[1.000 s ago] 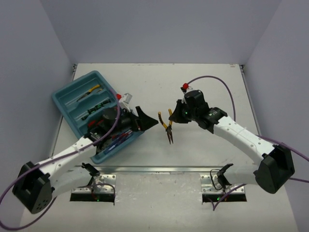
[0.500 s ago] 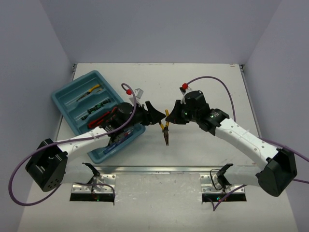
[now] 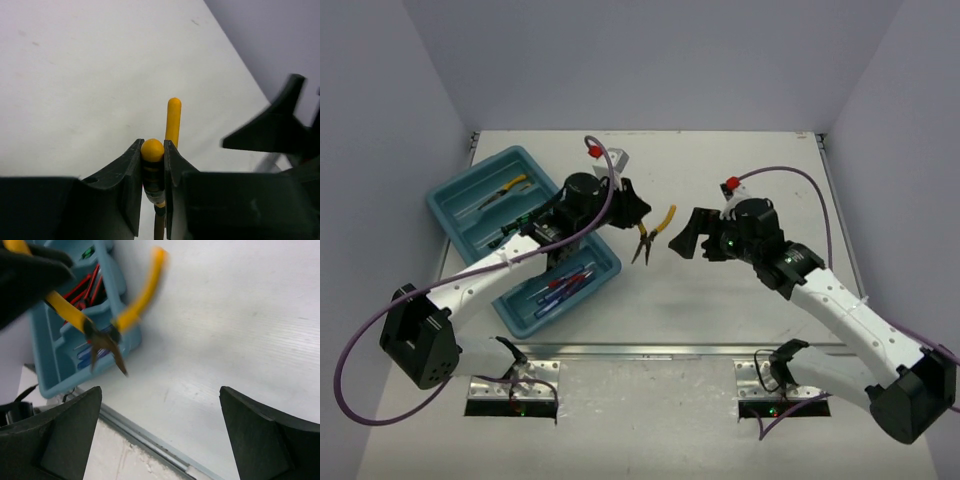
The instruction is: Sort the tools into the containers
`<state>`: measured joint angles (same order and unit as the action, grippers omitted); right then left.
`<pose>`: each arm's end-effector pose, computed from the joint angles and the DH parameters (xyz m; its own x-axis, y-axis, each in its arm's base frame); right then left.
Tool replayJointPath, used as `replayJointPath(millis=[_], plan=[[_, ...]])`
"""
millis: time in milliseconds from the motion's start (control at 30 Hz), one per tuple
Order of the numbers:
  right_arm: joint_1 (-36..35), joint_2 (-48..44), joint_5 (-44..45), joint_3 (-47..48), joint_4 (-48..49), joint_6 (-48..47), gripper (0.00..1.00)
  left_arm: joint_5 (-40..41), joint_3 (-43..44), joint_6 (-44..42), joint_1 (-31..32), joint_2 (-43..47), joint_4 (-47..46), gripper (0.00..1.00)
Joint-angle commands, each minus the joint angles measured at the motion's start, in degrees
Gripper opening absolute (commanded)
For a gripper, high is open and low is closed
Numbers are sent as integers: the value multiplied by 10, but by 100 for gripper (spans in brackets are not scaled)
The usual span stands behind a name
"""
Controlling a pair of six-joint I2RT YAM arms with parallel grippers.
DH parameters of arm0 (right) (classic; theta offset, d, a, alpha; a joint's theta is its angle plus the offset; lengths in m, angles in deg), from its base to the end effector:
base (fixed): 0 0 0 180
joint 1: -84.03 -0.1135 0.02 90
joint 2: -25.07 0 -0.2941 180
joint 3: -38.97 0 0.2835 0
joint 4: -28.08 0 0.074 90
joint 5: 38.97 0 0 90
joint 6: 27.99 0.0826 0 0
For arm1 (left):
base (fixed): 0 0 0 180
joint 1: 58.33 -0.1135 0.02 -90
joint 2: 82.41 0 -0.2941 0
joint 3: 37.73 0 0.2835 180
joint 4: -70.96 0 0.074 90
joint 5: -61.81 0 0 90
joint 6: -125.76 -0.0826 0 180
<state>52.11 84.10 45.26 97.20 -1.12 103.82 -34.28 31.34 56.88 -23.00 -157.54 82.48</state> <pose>0.2395 0.1590 0.2836 -0.7163 0.3352 -0.6120 -0.1643 0.7714 0.6148 0.3011 -0.2242 0.3207 -0.4668 -0.1083 -0.8777 0.5246 0.7651 -0.3734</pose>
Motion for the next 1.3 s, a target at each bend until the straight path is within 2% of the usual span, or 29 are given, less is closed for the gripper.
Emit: replayJointPath(millis=[0,100,133,167,200,333,400,567,667,767,1000,1133,1200,1267], plan=[[67,-80,37,-50,-19,-53,99,200,85,-175,-98,-4,94,0],[80,-121,50,-70,-30,-82,99,312,74,-334,-122,-4,35,0],[81,-122,51,-76,-32,-88,99,353,62,-380,-132,-3,-10,0],[82,-125,49,-86,-33,-94,99,394,51,-424,-143,-4,-93,0],[82,-124,45,-91,-33,-97,99,402,45,-456,-157,-7,-135,0],[82,-110,4,-116,-24,-99,99,418,20,-597,-233,-57,-280,0],[83,-108,-35,-129,-5,-96,99,408,1,-665,-276,-89,-385,0],[82,-112,-65,-151,13,-96,99,284,-45,-710,-378,-132,-492,0],[82,-116,-67,-152,17,-95,99,223,-55,-722,-394,-137,-507,0],[82,-122,-71,-151,16,-96,99,169,-37,-753,-411,-161,-437,0],[82,-132,-68,-155,15,-99,99,95,-21,-763,-438,-191,-335,3],[82,-130,-69,-155,16,-100,99,82,8,-784,-449,-204,-288,4],[82,-132,-68,-155,16,-100,99,72,16,-783,-453,-210,-277,8],[82,-132,-65,-156,15,-100,99,74,19,-788,-454,-218,-273,23]])
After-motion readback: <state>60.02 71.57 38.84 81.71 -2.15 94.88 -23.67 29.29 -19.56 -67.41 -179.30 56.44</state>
